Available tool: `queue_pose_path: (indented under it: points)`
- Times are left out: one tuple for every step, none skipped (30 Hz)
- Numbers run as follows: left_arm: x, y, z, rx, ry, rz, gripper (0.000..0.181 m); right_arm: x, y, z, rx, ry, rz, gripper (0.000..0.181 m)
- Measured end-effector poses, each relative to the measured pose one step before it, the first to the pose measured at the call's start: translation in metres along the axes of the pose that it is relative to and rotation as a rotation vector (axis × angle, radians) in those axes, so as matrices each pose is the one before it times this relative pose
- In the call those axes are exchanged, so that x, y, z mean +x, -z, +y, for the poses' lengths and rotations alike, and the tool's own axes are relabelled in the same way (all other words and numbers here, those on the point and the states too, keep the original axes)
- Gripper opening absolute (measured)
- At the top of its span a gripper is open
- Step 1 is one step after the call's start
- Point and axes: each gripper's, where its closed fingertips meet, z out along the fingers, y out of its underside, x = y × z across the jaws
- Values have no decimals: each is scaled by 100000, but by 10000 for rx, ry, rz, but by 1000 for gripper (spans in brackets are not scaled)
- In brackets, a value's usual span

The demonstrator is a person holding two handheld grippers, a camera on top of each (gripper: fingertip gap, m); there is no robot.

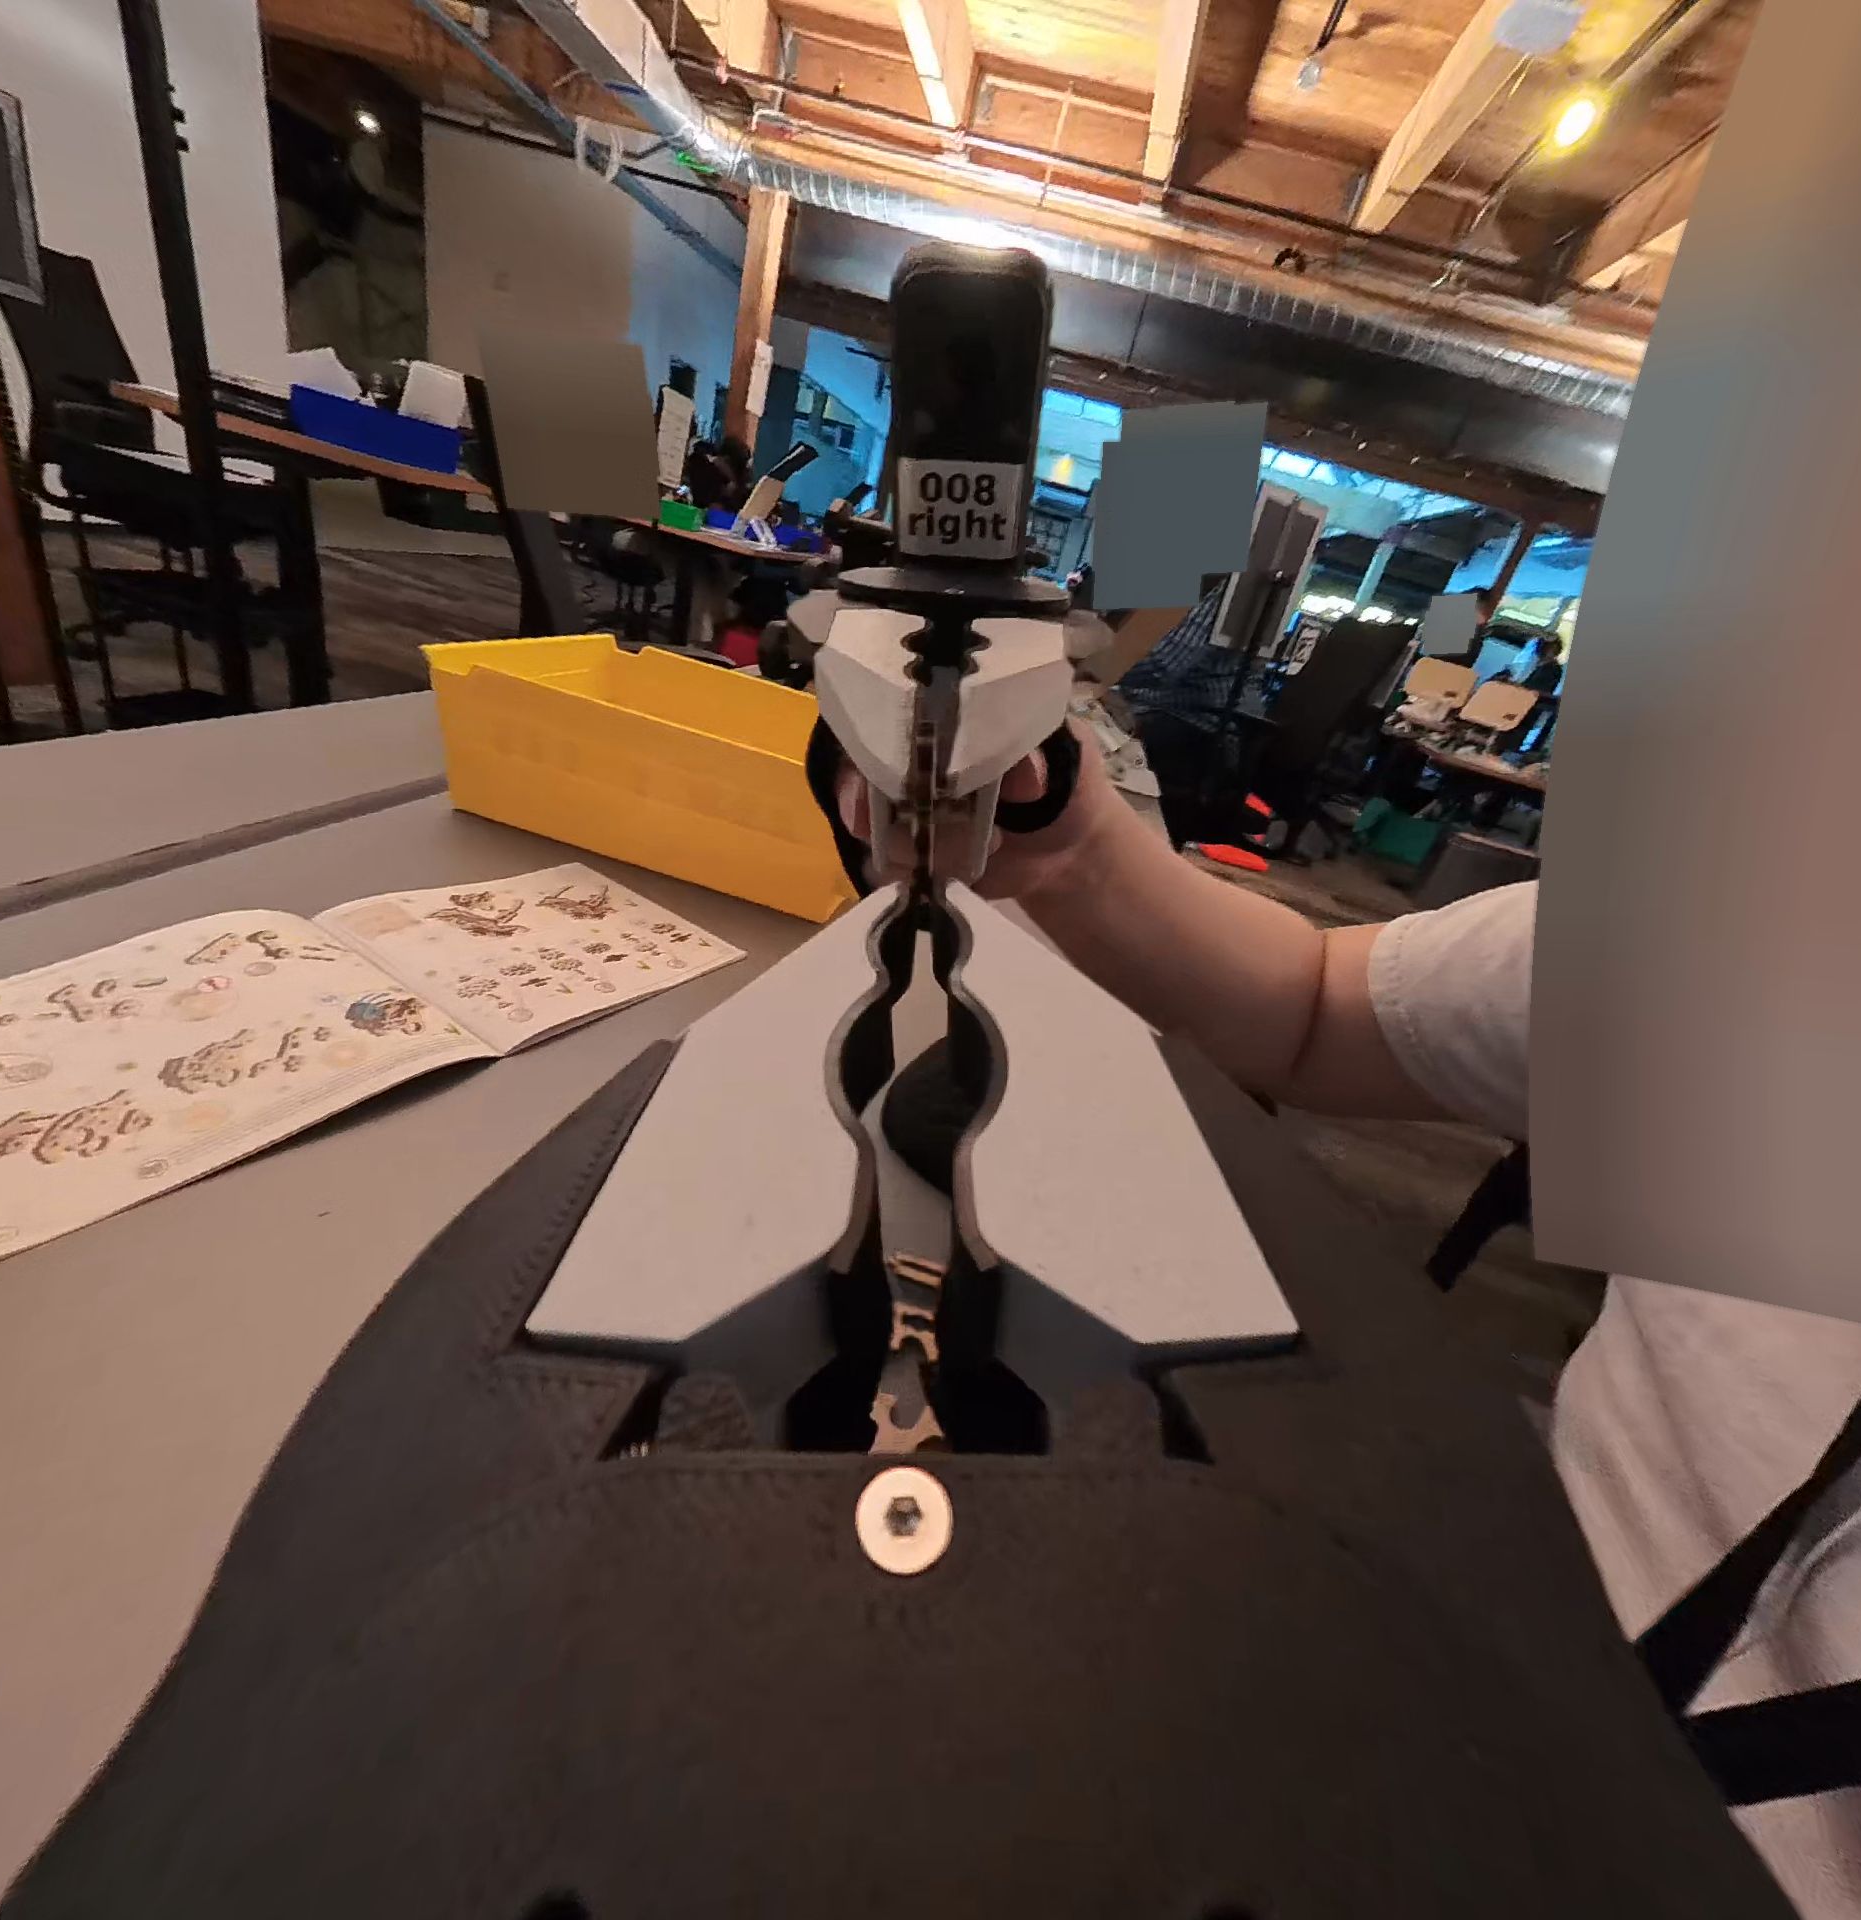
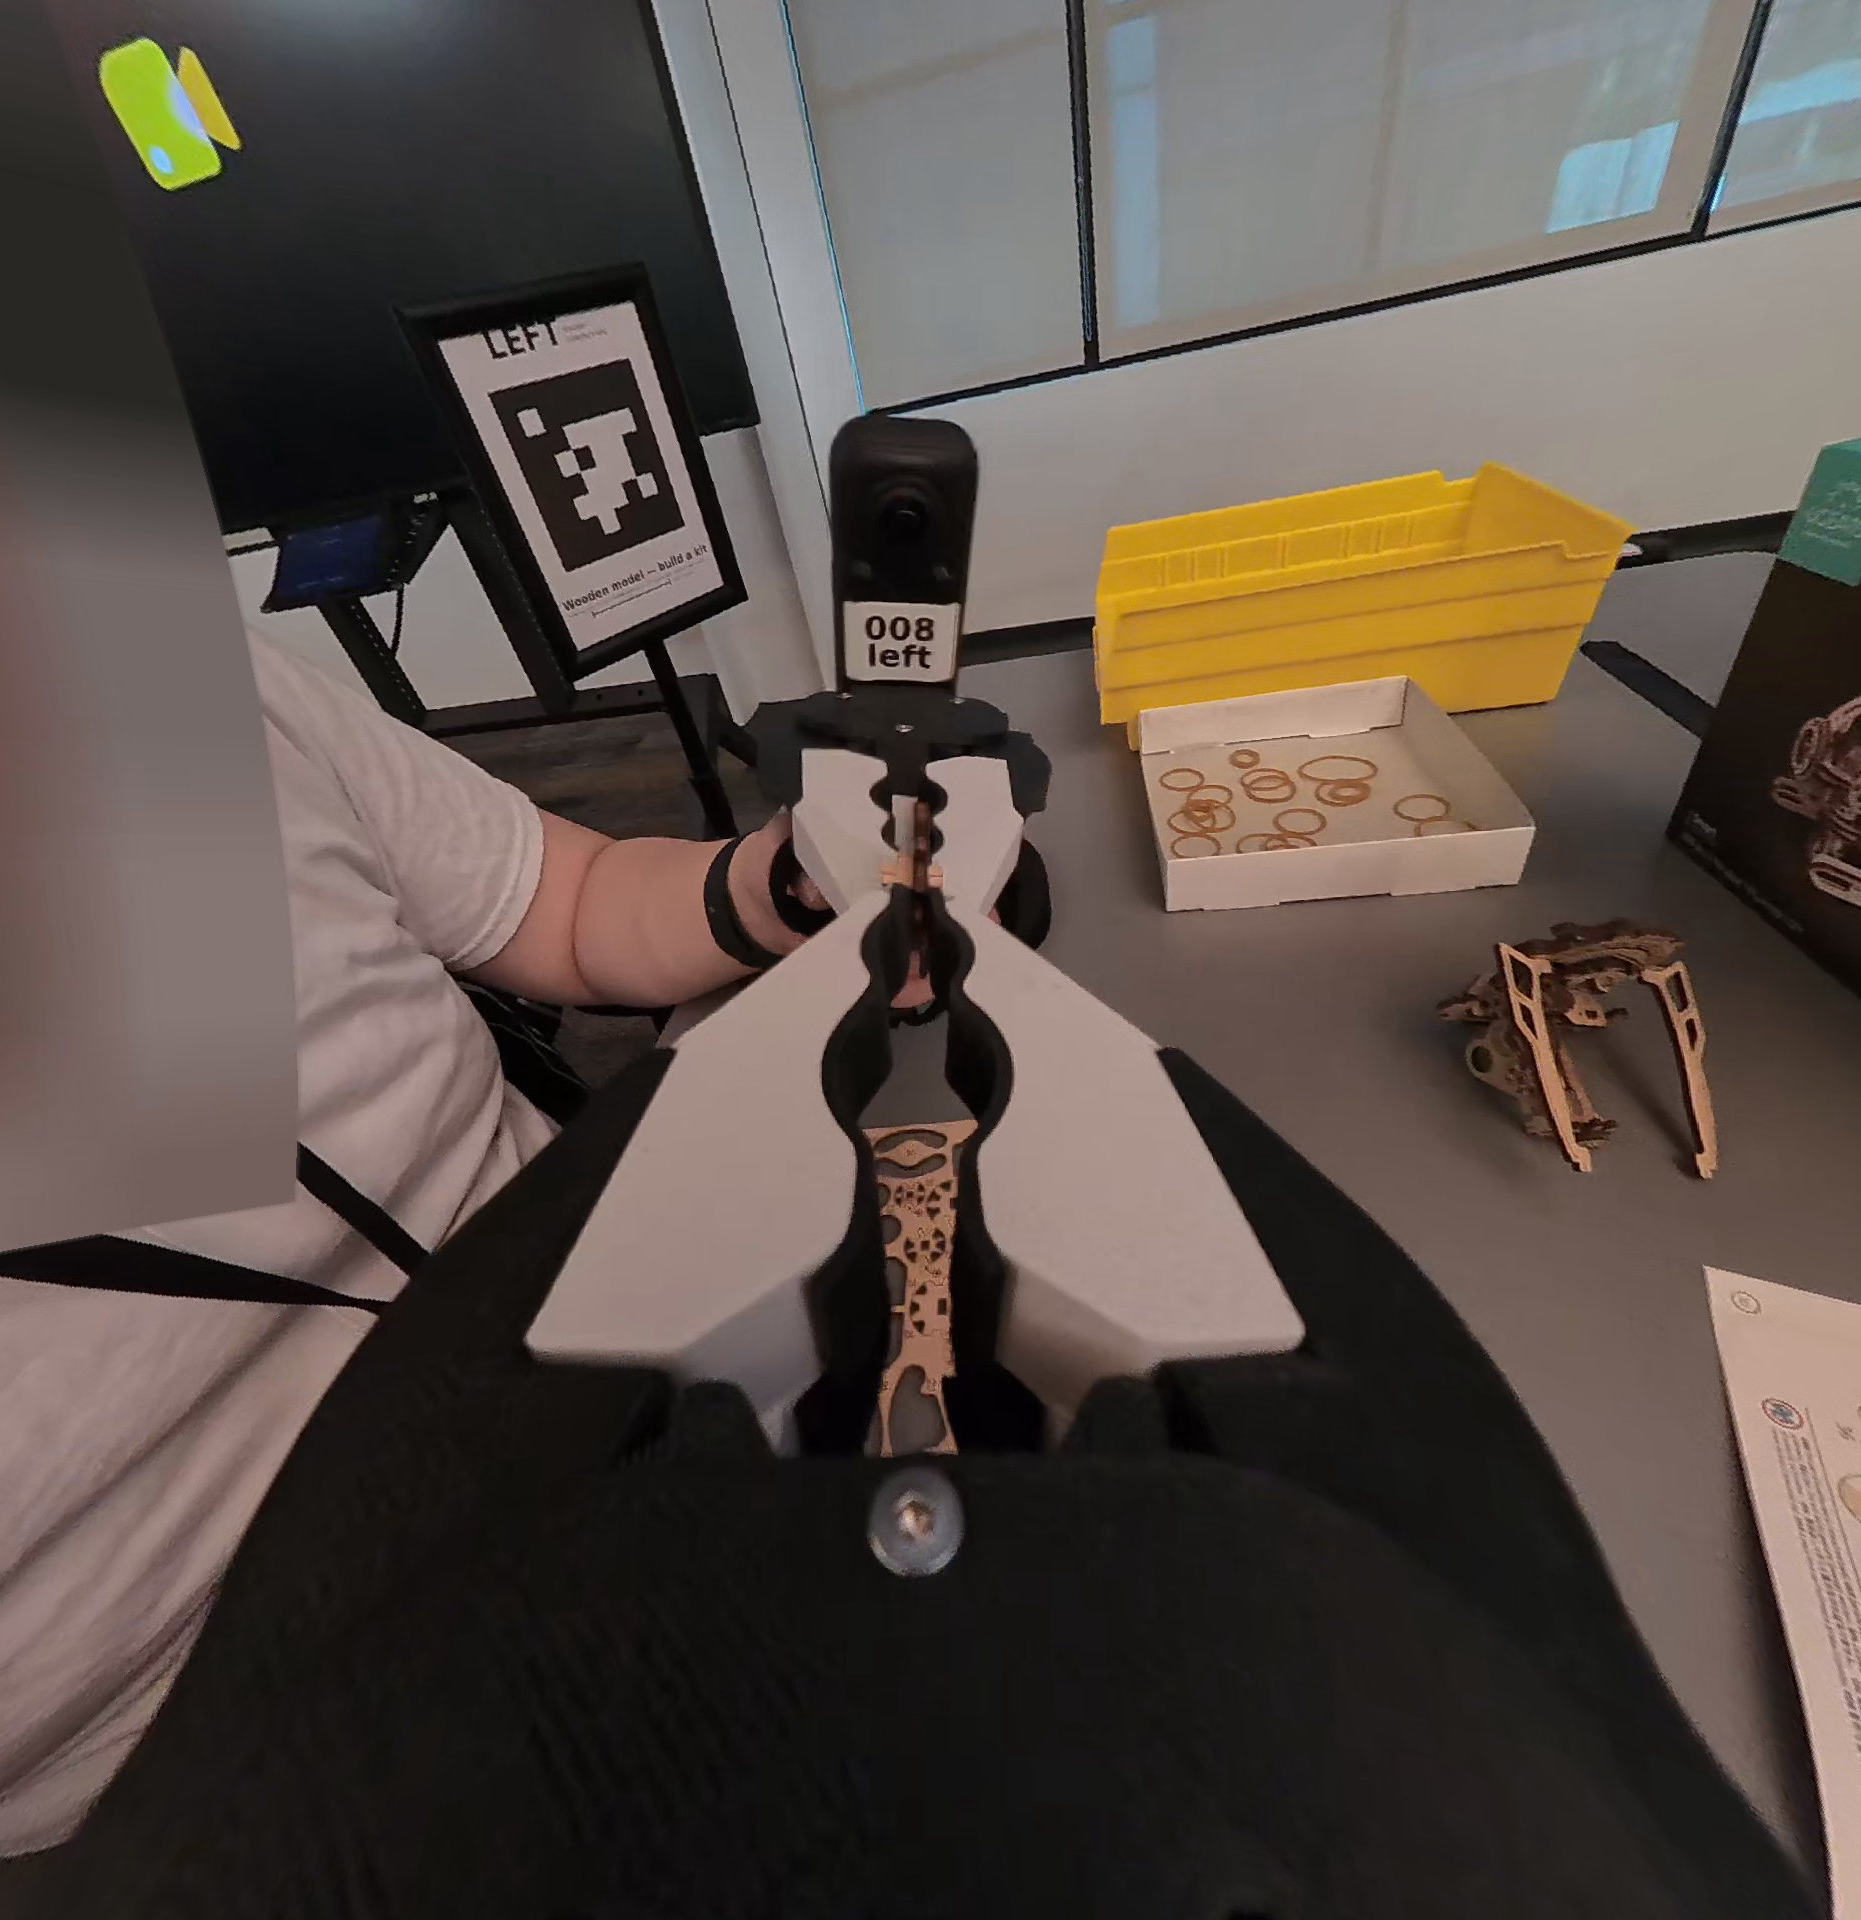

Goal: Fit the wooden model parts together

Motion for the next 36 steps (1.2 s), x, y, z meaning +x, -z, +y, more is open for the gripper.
queue_pose_path:
  points:
    - [-188,-11,185,-106,-88,-143,0,91,-3,83,-45,-23,47,0]
    - [-222,-8,294,-195,-16,-112,0,197,-17,237,-136,-61,84,0]
    - [-179,-28,347,-255,19,-70,0,146,-11,127,-37,-44,45,0]
    - [-481,-2,557,-374,-15,-264,0,34,97,-237,223,-93,-49,0]
    - [-783,-44,804,-500,-167,-463,0,-111,298,-678,446,-322,-205,0]
    - [-483,-109,668,-420,-246,-302,0,70,362,-527,294,-373,-114,0]
    - [-119,-111,217,-136,-183,-142,0,200,349,-213,99,-69,32,0]
    - [-2,-78,-7,18,-111,-94,0,462,272,179,-115,227,247,0]
    - [-104,-14,11,-7,-59,-149,0,381,165,384,-230,346,209,0]
    - [-306,44,76,-50,-36,-229,0,3,53,305,-145,370,-38,0]
    - [-468,87,90,-66,-44,-287,0,-40,-11,256,-65,359,-69,0]
    - [-645,130,86,-65,-45,-371,0,347,-62,557,-223,399,182,0]
    - [-749,172,56,-40,-27,-420,0,471,-124,964,-426,543,249,0]
    - [-848,189,77,-43,7,-454,0,714,-152,1300,-538,787,401,0]
    - [-907,196,123,-72,24,-470,0,1131,-214,1874,-757,1053,709,0]
    - [-957,185,143,-98,16,-482,0,1087,-374,2423,-943,1094,735,0]
    - [-881,179,144,-102,-10,-441,0,911,-564,2636,-993,935,716,1]
    - [-685,147,86,-79,-21,-319,0,238,-724,2245,-794,747,412,1]
    - [-397,127,-17,-16,0,-167,0,-199,-692,1326,-336,460,172,0]
    - [-218,105,-74,28,38,-75,0,-237,-594,841,-168,251,109,0]
    - [-154,80,-40,13,62,-44,0,-451,-521,742,-229,236,-75,0]
    - [-111,22,40,-29,67,-30,0,-270,-428,716,-333,275,-3,0]
    - [-40,-18,73,-36,55,5,0,-91,-329,688,-403,285,78,1]
    - [12,-47,82,-31,42,34,0,-114,-250,423,-278,263,65,1]
    - [56,-66,90,-38,39,40,0,-104,-113,93,-84,208,61,1]
    - [36,-79,130,-57,32,30,0,-86,-52,-38,-13,131,24,1]
    - [35,-85,142,-66,17,25,0,-60,-30,-1,-42,79,12,1]
    - [76,-80,124,-58,15,42,0,-115,-25,-18,-22,81,-25,1]
    - [86,-87,131,-59,29,50,0,-72,-30,21,-27,80,2,1]
    - [81,-79,152,-84,36,45,0,-19,-25,66,-39,69,47,2]
    - [82,-83,174,-103,31,42,0,-91,-29,113,-65,42,-22,2]
    - [53,-80,143,-86,20,23,0,-107,-21,96,-50,-12,-43,4]
    - [-6,-49,103,-54,13,-11,0,46,44,71,-16,-65,46,7]
    - [-13,-21,68,-38,18,-8,0,48,102,24,26,-83,24,11]
    - [21,-16,23,-10,34,25,0,64,244,44,24,-125,8,13]
    - [78,5,-40,22,42,56,0,198,381,-61,133,-192,88,13]
